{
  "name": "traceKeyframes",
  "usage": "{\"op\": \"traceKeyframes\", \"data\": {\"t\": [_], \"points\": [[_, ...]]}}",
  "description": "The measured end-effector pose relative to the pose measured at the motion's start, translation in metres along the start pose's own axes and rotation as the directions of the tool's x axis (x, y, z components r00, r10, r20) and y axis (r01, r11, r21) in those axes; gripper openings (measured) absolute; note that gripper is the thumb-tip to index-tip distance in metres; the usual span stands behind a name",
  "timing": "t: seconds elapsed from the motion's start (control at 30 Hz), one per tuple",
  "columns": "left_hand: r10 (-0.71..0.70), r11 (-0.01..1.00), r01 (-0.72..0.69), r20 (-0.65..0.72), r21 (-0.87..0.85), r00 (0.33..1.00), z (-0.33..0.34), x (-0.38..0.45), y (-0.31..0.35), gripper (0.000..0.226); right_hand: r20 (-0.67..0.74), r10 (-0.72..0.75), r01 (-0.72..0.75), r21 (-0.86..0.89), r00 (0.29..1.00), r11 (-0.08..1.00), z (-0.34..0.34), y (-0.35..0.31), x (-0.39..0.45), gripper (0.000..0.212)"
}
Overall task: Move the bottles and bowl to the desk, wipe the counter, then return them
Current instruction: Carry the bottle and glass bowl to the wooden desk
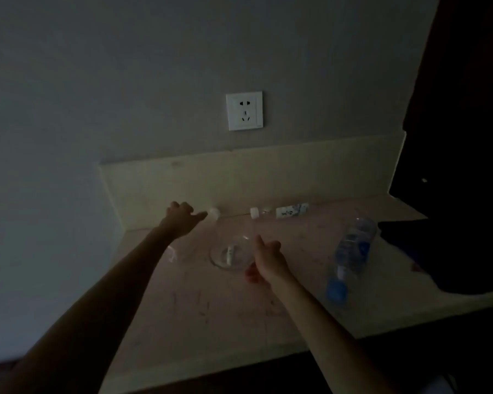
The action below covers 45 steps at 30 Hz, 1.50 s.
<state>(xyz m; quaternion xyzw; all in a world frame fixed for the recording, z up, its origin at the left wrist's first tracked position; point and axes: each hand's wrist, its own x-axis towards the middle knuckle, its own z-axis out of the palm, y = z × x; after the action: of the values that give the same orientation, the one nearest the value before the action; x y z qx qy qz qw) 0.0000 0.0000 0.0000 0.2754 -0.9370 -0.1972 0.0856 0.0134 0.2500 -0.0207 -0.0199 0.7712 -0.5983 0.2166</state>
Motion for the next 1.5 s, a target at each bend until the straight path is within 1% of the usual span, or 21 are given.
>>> {"op": "traceKeyframes", "data": {"t": [0.13,0.23,0.33,0.4,0.5,0.57,0.67,0.73,0.77,0.83,0.9,1.0,1.1,1.17,1.23,1.3,1.33,1.37,1.43,1.47,1.5], "points": [[0.062,0.996,-0.062,0.001,0.058,0.998,0.017,-0.004,-0.002,0.070,-0.055,0.010,-0.015,-0.083,0.998,0.996,0.005,-0.003,0.003,0.057],[0.086,0.993,-0.086,0.009,0.086,0.996,0.026,-0.001,-0.007,0.078,-0.062,-0.025,0.017,-0.120,0.998,0.993,0.012,-0.004,0.008,0.054],[0.053,0.996,-0.052,-0.013,0.068,0.999,0.022,-0.005,-0.005,0.084,-0.079,-0.097,0.074,-0.252,0.992,0.965,0.018,-0.001,0.012,0.048],[0.006,0.999,-0.006,0.011,0.038,1.000,0.019,-0.008,-0.004,0.085,-0.093,-0.151,0.115,-0.315,0.984,0.942,0.022,0.004,0.014,0.046],[-0.035,0.999,0.037,0.096,-0.018,0.995,0.013,-0.012,-0.014,0.084,-0.120,-0.168,0.127,-0.292,0.979,0.948,0.028,0.009,0.020,0.046],[-0.061,0.997,0.066,0.109,-0.039,0.992,0.005,-0.018,-0.024,0.082,-0.123,-0.175,0.132,-0.296,0.977,0.946,0.033,0.012,0.025,0.047],[-0.126,0.971,0.131,0.036,-0.202,0.991,-0.013,-0.043,-0.041,0.072,-0.091,-0.218,0.177,-0.328,0.972,0.928,0.039,0.013,0.022,0.045],[-0.180,0.912,0.167,0.000,-0.374,0.984,-0.027,-0.067,-0.056,0.071,-0.038,-0.249,0.224,-0.321,0.968,0.920,0.046,0.007,0.011,0.041],[-0.190,0.870,0.160,-0.018,-0.467,0.982,-0.036,-0.082,-0.065,0.072,0.003,-0.260,0.249,-0.299,0.966,0.921,0.052,0.002,0.004,0.038],[-0.232,0.747,0.142,-0.054,-0.649,0.971,-0.056,-0.119,-0.087,0.076,0.101,-0.293,0.309,-0.250,0.951,0.917,0.069,-0.008,-0.013,0.034],[-0.309,0.622,0.104,-0.121,-0.776,0.943,-0.074,-0.165,-0.116,0.084,0.216,-0.331,0.376,-0.217,0.918,0.901,0.092,-0.014,-0.033,0.034],[-0.464,0.483,0.042,-0.215,-0.875,0.859,-0.088,-0.243,-0.169,0.074,0.410,-0.342,0.433,-0.154,0.846,0.888,0.134,-0.013,-0.069,0.035],[-0.581,0.356,-0.020,-0.238,-0.934,0.778,-0.090,-0.328,-0.209,0.059,0.577,-0.348,0.462,-0.059,0.739,0.885,0.182,-0.006,-0.112,0.034],[-0.646,0.359,-0.043,-0.282,-0.932,0.709,-0.090,-0.383,-0.227,0.048,0.663,-0.340,0.466,-0.015,0.667,0.885,0.220,0.003,-0.142,0.035],[-0.719,0.391,-0.038,-0.331,-0.919,0.611,-0.091,-0.442,-0.249,0.036,0.758,-0.319,0.482,0.007,0.569,0.876,0.264,0.018,-0.179,0.034],[-0.776,0.425,-0.004,-0.367,-0.905,0.513,-0.093,-0.498,-0.276,0.028,0.836,-0.262,0.491,-0.010,0.482,0.871,0.305,0.036,-0.216,0.033],[-0.803,0.433,0.019,-0.376,-0.901,0.463,-0.094,-0.526,-0.289,0.029,0.866,-0.225,0.480,-0.019,0.447,0.877,0.325,0.046,-0.235,0.031],[-0.825,0.437,0.038,-0.384,-0.899,0.415,-0.096,-0.553,-0.302,0.036,0.891,-0.196,0.462,-0.017,0.409,0.887,0.343,0.056,-0.254,0.030],[-0.863,0.434,0.065,-0.394,-0.899,0.317,-0.100,-0.605,-0.330,0.059,0.930,-0.149,0.423,-0.008,0.336,0.906,0.378,0.073,-0.292,0.028],[-0.879,0.426,0.068,-0.395,-0.902,0.266,-0.101,-0.630,-0.346,0.067,0.943,-0.131,0.414,-0.008,0.306,0.910,0.396,0.080,-0.311,0.028],[-0.892,0.417,0.068,-0.394,-0.907,0.221,-0.102,-0.652,-0.363,0.069,0.954,-0.112,0.414,-0.013,0.278,0.910,0.414,0.090,-0.328,0.028]]}}
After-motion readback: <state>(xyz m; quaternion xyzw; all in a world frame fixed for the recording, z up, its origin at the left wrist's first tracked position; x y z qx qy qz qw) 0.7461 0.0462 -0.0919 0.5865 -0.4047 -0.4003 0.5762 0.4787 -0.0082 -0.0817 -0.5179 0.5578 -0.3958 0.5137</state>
